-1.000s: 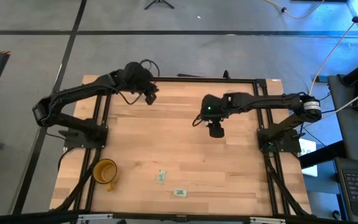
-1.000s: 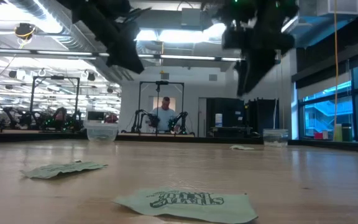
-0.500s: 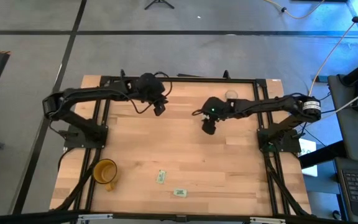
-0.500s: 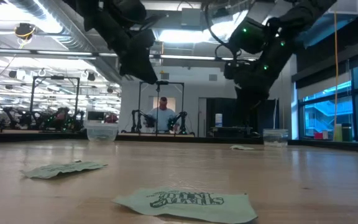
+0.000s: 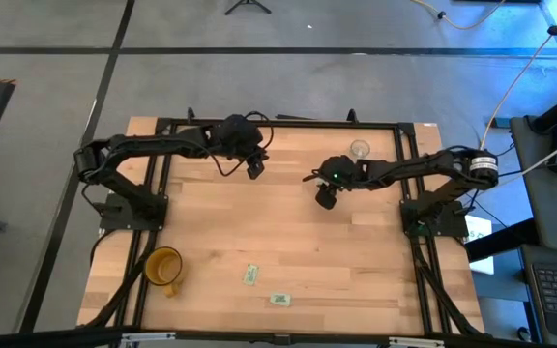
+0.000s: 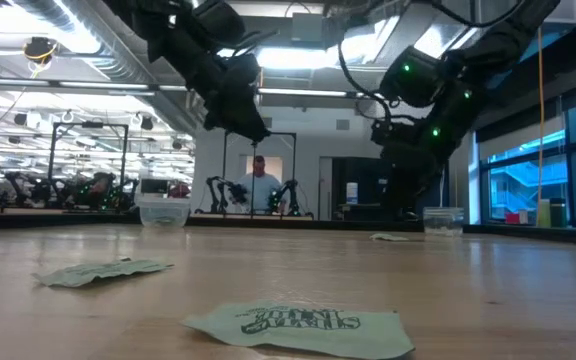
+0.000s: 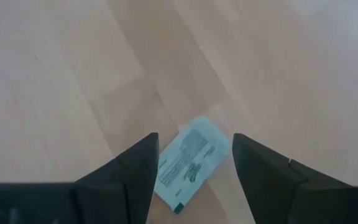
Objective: Pick and place Stevia / Truvia into bins
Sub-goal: Put the green stevia packet into the transparent container
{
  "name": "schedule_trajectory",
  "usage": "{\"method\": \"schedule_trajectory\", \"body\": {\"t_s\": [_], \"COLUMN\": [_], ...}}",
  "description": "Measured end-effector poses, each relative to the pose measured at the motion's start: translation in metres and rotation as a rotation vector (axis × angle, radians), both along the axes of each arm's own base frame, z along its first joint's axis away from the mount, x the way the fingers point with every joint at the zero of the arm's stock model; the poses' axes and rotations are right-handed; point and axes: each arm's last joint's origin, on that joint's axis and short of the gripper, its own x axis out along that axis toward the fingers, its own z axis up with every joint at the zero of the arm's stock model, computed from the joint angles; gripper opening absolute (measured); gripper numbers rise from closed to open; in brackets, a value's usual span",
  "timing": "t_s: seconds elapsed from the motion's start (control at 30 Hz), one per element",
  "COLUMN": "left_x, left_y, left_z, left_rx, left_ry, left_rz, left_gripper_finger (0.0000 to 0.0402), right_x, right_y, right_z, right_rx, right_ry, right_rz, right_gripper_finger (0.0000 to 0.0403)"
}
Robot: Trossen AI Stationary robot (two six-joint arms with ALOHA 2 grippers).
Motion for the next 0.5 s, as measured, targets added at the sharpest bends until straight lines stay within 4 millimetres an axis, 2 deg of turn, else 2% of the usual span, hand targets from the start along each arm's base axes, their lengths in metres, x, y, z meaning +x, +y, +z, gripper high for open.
{"method": "schedule_trajectory", "body": {"t_s": [0.3,0.5], "left_x": [0.001,0.001], "left_y": [0.0,0.0], "left_z": [0.001,0.001], "left_rx": [-0.005,-0.005], "left_ry": [-0.01,-0.01], "left_rz": [0.008,0.009], "left_gripper_finger": [0.0097,0.0097], "right_x": [0.008,0.011], "right_y": [0.002,0.001], "right_z": [-0.029,-0.038], "right_rx": [0.007,0.031], "right_ry": [0.038,0.061], "right_rz": [0.027,-0.013], "right_gripper_finger": [0.0209,0.0209]}}
